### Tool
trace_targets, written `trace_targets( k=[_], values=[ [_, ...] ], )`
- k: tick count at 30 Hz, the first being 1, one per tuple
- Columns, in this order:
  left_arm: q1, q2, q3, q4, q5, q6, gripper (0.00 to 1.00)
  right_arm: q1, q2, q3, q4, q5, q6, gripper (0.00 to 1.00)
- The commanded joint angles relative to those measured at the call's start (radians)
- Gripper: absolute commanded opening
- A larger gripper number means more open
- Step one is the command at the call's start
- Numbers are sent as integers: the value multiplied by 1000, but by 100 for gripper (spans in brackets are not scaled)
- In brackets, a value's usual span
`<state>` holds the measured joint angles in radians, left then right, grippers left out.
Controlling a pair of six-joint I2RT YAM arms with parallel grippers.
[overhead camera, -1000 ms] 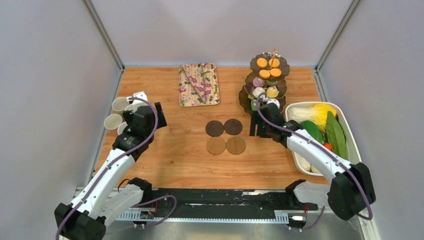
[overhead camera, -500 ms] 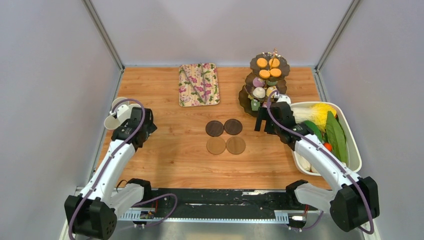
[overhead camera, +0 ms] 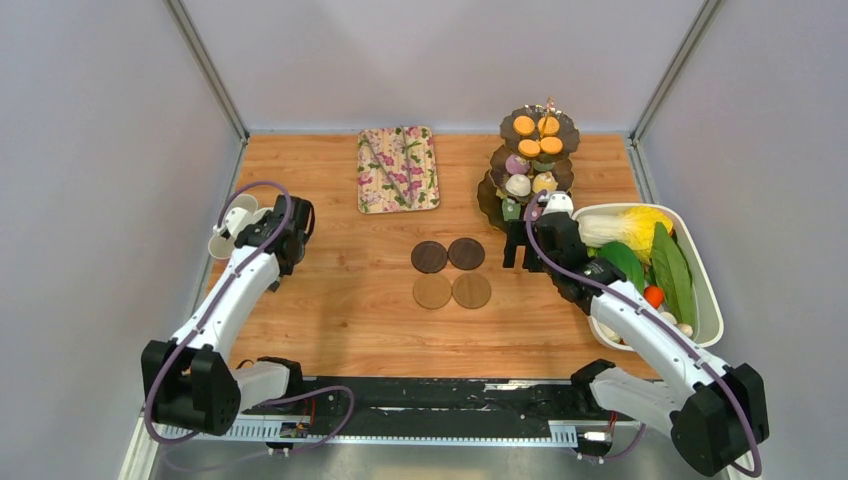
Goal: Serve the afternoon tea
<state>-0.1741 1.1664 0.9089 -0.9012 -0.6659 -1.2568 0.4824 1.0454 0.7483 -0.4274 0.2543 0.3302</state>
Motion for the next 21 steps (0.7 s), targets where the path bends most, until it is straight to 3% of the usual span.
trace_targets(
  k=[1,21],
  values=[
    [5,64,67,-14,-69,-122,93,21,-35,-8,56,61,-28,100],
    [54,282,62,31,-143,-323,81,104,-62,-33,100,135,-59,100]
  ],
)
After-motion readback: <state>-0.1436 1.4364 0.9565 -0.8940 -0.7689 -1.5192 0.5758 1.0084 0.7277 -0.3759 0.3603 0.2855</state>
